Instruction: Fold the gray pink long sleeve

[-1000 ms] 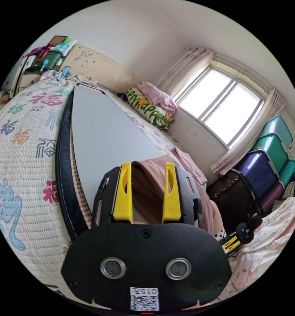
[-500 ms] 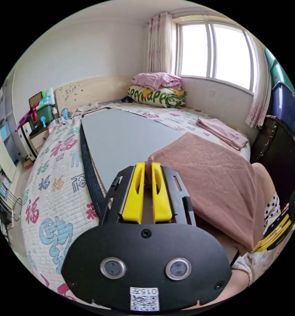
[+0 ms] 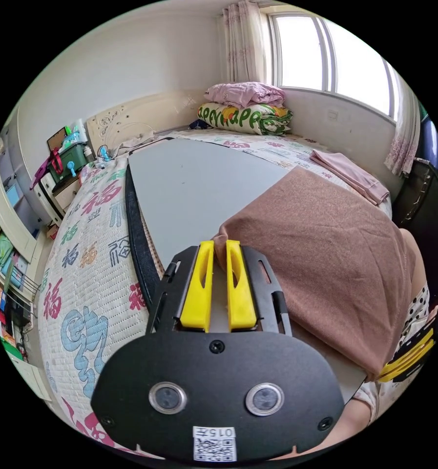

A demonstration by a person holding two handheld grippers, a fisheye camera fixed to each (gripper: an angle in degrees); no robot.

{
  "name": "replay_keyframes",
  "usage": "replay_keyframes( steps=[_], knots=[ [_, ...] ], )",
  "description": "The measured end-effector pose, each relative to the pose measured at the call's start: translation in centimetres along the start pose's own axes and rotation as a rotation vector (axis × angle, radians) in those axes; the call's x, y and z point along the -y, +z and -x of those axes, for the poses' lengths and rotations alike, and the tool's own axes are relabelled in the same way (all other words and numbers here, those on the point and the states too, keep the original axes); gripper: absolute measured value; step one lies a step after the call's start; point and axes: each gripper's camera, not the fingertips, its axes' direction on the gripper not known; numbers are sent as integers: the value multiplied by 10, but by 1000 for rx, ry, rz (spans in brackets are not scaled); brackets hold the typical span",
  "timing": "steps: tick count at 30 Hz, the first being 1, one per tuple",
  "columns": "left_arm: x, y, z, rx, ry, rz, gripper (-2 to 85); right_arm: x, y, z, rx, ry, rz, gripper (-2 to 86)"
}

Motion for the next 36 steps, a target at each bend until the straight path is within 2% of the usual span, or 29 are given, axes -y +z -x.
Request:
replay_keyframes(
  steps=[6, 12, 15, 17, 19, 21, 23, 25, 27, 29, 30, 33, 36],
  knots=[
    [-5, 8, 3, -21, -13, -5, 50, 18, 1, 15, -34, -21, 53, 8],
    [-12, 16, 10, -22, -11, -15, 51, 22, -2, 71, -254, -108, 47, 32],
    [-16, 21, 15, -19, -9, -18, 51, 18, -3, 108, -326, -209, 107, 46],
    [-19, 24, 23, -18, -12, -20, 53, 13, 1, 128, -170, -273, 279, 41],
    [-22, 26, 33, -34, -31, -28, 57, 7, -13, 133, -38, -263, 335, 43],
    [-27, 25, 50, -82, -74, -55, 63, 6, -56, 131, 76, -220, 247, 33],
    [-40, 22, 85, -192, -173, -112, 73, 10, -137, 118, 275, -198, 60, 21],
    [-51, 23, 112, -267, -258, -135, 78, 13, -202, 103, 326, -205, -114, 20],
    [-62, 24, 137, -359, -338, -144, 85, 18, -260, 79, 225, -129, -262, 23],
    [-78, 29, 160, -478, -422, -166, 104, 25, -316, 31, 54, 70, -401, 41],
    [-80, 31, 164, -498, -434, -169, 110, 27, -326, 17, 35, 126, -420, 49],
    [-81, 36, 169, -478, -398, -119, 151, 29, -367, -49, 93, 384, -488, 92],
    [-70, 45, 158, -426, -298, -18, 196, 11, -400, -78, 216, 502, -707, 108]
  ],
)
